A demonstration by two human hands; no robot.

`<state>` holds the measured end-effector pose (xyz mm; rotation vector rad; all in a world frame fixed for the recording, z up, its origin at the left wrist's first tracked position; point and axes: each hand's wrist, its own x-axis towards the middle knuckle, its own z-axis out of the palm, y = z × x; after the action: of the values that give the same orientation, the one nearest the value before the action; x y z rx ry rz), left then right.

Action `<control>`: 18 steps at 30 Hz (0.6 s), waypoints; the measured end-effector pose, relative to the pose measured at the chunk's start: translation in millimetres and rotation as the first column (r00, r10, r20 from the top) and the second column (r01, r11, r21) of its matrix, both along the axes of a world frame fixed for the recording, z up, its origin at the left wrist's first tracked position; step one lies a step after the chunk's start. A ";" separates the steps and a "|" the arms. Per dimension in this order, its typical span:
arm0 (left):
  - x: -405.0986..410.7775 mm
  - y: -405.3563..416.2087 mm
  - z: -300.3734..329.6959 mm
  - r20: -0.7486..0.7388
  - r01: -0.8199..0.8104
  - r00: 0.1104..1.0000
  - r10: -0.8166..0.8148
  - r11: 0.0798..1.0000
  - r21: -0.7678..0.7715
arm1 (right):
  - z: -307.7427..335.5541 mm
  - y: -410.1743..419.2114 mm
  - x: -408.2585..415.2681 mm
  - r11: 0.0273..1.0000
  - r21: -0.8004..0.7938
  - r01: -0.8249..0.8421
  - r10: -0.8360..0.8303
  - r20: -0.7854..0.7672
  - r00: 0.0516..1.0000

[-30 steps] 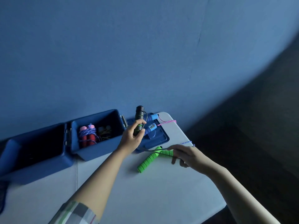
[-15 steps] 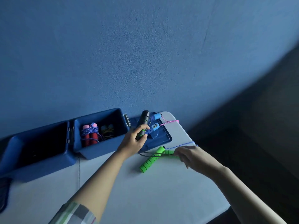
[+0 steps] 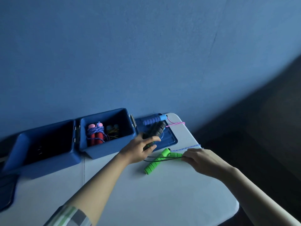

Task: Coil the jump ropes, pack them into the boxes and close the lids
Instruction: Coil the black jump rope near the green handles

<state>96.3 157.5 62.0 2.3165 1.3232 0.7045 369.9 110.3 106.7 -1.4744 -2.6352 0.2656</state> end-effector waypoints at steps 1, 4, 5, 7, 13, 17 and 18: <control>-2.5 -1.2 -1.4 -0.041 0.017 0.999 -0.017 1.000 0.006 | 0.3 2.8 5.2 0.998 -0.058 0.022 -0.021 0.016 1.000; -12.8 -3.8 0.0 -0.087 0.039 0.996 -0.038 0.999 0.005 | -0.3 2.7 17.6 0.964 -0.257 0.072 -0.087 -0.046 0.995; -15.4 -5.4 1.8 -0.097 0.051 0.994 -0.050 0.999 0.007 | -1.4 0.7 21.3 0.955 -0.286 0.074 -0.100 -0.077 0.992; -17.8 -8.9 6.1 -0.176 0.097 0.980 -0.096 0.995 -0.006 | 0.5 -2.2 25.5 0.965 -0.249 0.079 -0.109 -0.108 0.988; 0.5 -28.0 18.9 -0.346 0.209 0.901 -0.263 0.960 -0.187 | 35.7 11.0 9.0 0.994 -0.046 -0.097 0.071 -0.395 0.916; 12.8 -38.1 26.7 -0.401 0.297 0.847 -0.348 0.937 -0.187 | 29.8 34.4 1.3 0.989 -0.103 -0.102 0.043 -0.461 0.887; 14.7 -40.5 28.1 -0.407 0.298 0.845 -0.347 0.937 -0.181 | 27.4 39.2 -1.2 0.984 -0.149 -0.097 0.017 -0.468 0.883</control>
<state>111.0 117.0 90.1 2.6052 1.0507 -0.0019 368.7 149.6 134.1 -1.1840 -2.3059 0.7633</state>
